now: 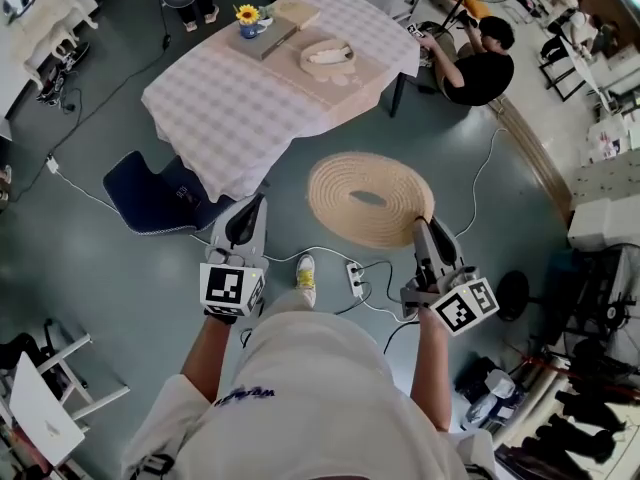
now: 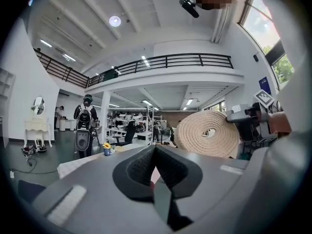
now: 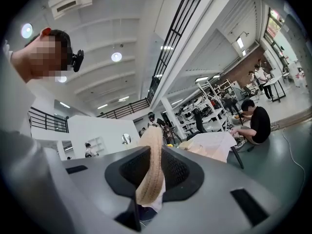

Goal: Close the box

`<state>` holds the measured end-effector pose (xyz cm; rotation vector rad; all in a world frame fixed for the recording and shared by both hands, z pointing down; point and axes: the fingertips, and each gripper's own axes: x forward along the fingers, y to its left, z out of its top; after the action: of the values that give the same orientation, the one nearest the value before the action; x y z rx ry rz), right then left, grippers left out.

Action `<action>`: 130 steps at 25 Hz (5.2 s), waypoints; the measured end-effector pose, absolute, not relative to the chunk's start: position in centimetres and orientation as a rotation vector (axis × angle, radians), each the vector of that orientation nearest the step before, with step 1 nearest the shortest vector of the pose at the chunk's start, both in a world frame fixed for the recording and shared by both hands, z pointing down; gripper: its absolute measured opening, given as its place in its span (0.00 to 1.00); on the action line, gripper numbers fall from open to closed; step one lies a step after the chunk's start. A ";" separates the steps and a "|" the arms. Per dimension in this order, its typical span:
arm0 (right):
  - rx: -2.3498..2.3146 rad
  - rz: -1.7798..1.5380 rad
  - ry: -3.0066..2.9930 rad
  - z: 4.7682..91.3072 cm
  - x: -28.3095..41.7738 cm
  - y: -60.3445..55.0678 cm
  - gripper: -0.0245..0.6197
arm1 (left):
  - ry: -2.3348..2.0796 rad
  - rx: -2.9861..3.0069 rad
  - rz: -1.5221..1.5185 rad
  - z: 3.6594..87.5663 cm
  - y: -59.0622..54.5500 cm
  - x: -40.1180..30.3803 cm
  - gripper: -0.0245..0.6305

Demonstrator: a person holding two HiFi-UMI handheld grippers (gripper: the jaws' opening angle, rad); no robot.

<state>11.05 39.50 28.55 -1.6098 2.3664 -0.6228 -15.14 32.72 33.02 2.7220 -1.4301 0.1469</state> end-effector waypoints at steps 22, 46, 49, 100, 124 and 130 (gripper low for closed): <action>-1.553 -0.703 2.397 31.4 12.2 27.6 0.15 | -1.445 2.679 0.238 35.9 22.3 -12.8 0.04; -1.425 -0.786 2.475 33.4 19.5 7.0 0.15 | -1.564 2.586 0.365 37.0 5.6 -6.1 0.04; -1.406 -0.808 2.488 33.6 20.8 3.7 0.15 | -1.587 2.568 0.376 36.7 2.3 -4.8 0.04; -1.209 -1.293 2.631 48.9 17.5 -24.8 0.15 | -1.583 2.335 0.518 52.7 -22.2 -4.7 0.04; -1.158 -1.545 2.614 52.5 16.5 -28.3 0.15 | -1.445 2.282 0.594 57.3 -25.0 -2.7 0.04; -1.210 -1.583 2.633 58.9 16.8 -29.9 0.15 | -1.428 2.255 0.590 63.2 -26.7 -3.6 0.04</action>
<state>16.76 -29.92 58.93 -1.2096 2.6327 -1.5830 -3.56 -26.71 63.20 2.2547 -1.4282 0.5901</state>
